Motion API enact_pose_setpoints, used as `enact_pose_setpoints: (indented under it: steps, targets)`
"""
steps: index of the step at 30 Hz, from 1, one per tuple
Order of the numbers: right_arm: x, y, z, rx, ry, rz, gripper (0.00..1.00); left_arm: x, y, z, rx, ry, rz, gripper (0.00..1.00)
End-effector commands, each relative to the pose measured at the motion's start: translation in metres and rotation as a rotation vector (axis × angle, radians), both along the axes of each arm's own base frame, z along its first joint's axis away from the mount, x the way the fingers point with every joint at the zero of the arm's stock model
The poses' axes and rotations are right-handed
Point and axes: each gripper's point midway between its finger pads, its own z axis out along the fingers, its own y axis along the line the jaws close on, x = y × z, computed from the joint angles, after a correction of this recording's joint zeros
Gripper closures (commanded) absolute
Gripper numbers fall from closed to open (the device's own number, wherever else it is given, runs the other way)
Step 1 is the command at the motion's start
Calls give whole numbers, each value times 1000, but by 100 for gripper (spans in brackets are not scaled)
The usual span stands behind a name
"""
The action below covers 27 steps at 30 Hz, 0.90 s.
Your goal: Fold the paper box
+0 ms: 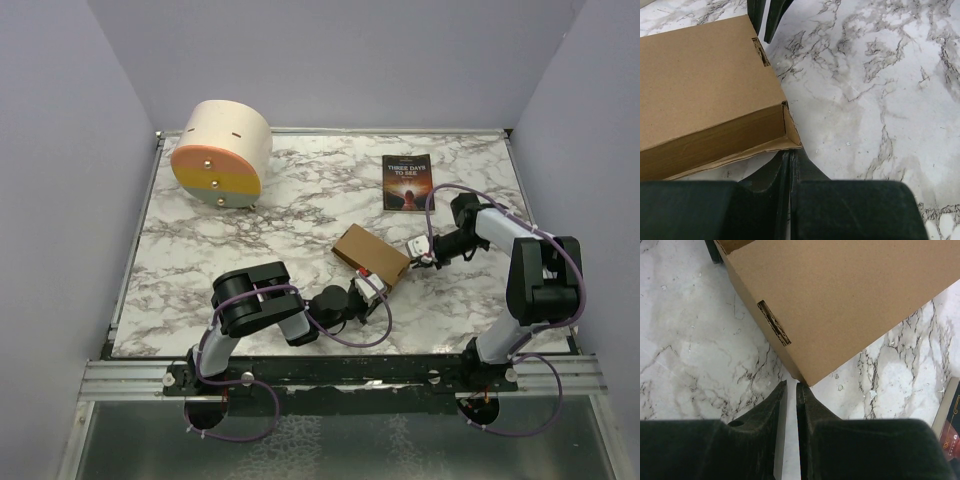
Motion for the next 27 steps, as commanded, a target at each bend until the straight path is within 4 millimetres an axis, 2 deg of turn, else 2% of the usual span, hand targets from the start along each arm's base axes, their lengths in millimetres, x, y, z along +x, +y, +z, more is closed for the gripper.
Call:
enact_pose_setpoints:
  steps: [1,13,20,24,27]
  targets:
    - [-3,10,10,40,-42,39,86,-2,-9,13,-37,1,-14,98]
    - [-11,13,3,15,-35,54,86,-6,-6,15,-19,8,-31,100]
    - [-3,8,7,14,19,-38,82,-24,13,11,-22,70,-68,93]
    - [-2,8,19,69,82,-115,79,-39,30,11,-37,147,-84,86]
    - [-1,15,42,167,173,-200,73,-44,41,20,-98,249,-53,81]
